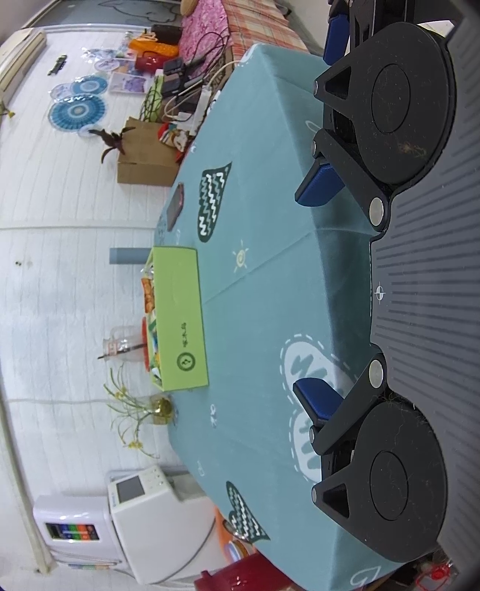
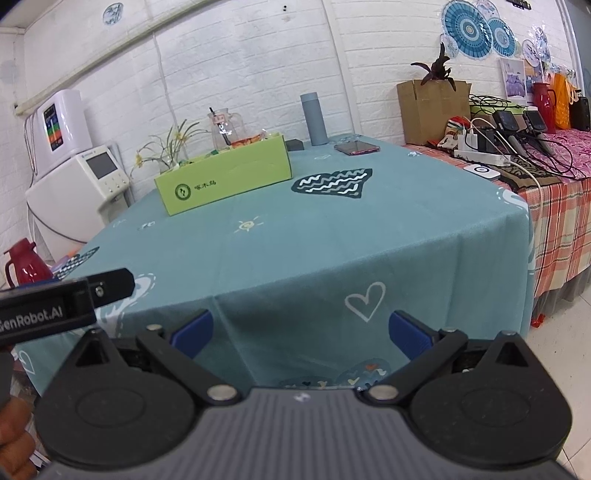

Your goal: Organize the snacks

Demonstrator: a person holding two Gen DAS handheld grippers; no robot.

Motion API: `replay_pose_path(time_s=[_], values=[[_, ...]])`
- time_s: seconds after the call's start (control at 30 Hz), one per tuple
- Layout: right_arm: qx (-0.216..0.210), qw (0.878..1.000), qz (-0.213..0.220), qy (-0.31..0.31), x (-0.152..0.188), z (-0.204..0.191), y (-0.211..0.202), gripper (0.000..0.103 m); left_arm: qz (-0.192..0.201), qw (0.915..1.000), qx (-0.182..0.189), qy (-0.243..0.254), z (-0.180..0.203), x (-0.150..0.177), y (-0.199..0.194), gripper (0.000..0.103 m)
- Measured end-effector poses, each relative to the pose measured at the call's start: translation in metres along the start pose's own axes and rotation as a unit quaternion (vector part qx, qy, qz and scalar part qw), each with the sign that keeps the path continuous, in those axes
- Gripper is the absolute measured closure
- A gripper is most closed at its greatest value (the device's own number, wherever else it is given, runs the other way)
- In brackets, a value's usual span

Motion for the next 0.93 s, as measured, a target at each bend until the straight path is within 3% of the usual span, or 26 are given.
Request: replay_pose_path(time_s=[0.7, 0.93], values=[[0.0, 1.0, -0.007, -0.007, 0.0032, -0.0056, 0.0021, 0.002, -0.008, 1.0, 0.001, -0.001, -0.0021, 0.0036, 0.0046, 0.014], [0.002, 1.0, -0.006, -0.004, 0.0035, -0.005, 0.002, 0.002, -0.006, 0.9998, 0.014, -0.009, -0.0027, 0.0037, 0.0031, 0.021]])
Point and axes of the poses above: each gripper's, at about its wrist camera, not at the fingertips, and y roughly the way its jaws point, z to its right, x to its underside, the point moved 7 cm from there along y, roughly the way its jaws point, and after that the axes turned 11 degrees about -x, right-handed, at the moved point
